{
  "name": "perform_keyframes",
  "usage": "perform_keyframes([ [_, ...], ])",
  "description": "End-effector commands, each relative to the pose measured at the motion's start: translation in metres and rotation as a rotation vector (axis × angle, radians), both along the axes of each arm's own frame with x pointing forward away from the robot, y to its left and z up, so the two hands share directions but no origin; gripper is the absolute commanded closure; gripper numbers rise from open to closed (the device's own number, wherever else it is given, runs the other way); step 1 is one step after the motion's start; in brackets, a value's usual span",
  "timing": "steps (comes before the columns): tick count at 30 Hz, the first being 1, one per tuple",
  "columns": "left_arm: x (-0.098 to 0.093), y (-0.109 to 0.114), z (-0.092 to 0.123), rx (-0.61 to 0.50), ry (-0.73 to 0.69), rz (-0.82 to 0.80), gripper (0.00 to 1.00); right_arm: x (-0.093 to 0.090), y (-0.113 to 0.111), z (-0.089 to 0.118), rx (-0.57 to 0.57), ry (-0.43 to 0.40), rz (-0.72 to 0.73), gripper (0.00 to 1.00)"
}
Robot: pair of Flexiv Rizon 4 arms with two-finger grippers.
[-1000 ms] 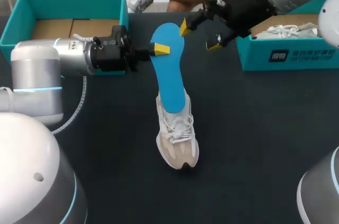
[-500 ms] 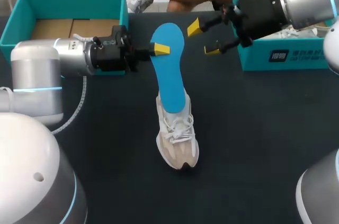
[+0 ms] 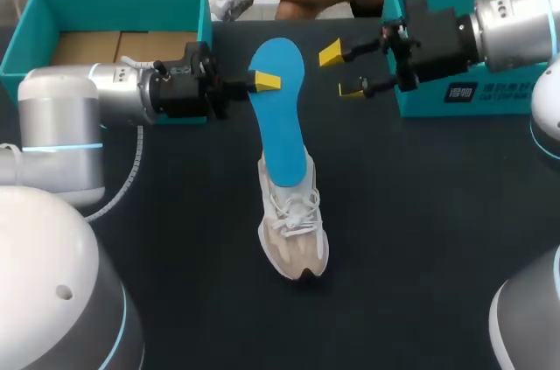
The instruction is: Take the shoe out of the shoebox, open the shoe tongue, remove and reinsert the insole, then place the shoe into the shoebox
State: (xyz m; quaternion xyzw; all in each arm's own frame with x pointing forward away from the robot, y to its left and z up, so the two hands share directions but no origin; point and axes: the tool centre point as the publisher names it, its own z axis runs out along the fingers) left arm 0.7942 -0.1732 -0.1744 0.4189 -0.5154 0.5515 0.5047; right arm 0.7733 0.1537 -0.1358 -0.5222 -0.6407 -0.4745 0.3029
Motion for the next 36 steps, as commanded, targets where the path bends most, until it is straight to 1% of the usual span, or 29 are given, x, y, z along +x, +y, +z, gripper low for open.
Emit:
perform_keyframes([
  [1, -0.001, 0.0, 0.0, 0.001, 0.0, 0.002, 1.0, -0.01, -0.004, -0.018, 0.115, -0.032, -0.028, 0.0],
  [2, -0.001, 0.0, 0.0, 0.001, 0.0, 0.002, 1.0, -0.01, -0.004, -0.019, 0.145, -0.016, -0.036, 0.0],
  [7, -0.001, 0.0, 0.0, 0.001, 0.0, 0.002, 1.0, -0.01, -0.006, -0.028, 0.121, 0.02, -0.026, 0.0],
  [9, -0.001, 0.0, 0.0, 0.001, 0.0, 0.002, 1.0, -0.01, -0.006, -0.03, 0.125, 0.034, -0.025, 0.0],
  [10, -0.001, 0.0, 0.0, 0.001, 0.0, 0.002, 1.0, -0.009, -0.006, -0.031, 0.145, 0.039, -0.03, 0.0],
  [19, -0.001, 0.0, 0.0, 0.001, 0.0, 0.002, 1.0, -0.002, -0.002, -0.029, 0.173, 0.055, -0.02, 0.0],
  [23, -0.001, 0.0, 0.0, 0.001, 0.0, 0.002, 1.0, 0.002, -0.001, -0.031, 0.168, 0.076, 0.0, 0.0],
  [28, -0.001, 0.0, 0.0, 0.001, 0.0, 0.002, 1.0, 0.006, 0.0, -0.032, 0.169, 0.081, 0.01, 0.0],
  [31, -0.001, 0.0, 0.0, 0.001, 0.0, 0.002, 1.0, 0.009, 0.0, -0.034, 0.185, 0.108, 0.006, 0.0],
  [36, -0.001, 0.0, 0.0, 0.001, 0.0, 0.002, 1.0, 0.009, 0.0, -0.034, 0.185, 0.108, 0.006, 0.0],
])
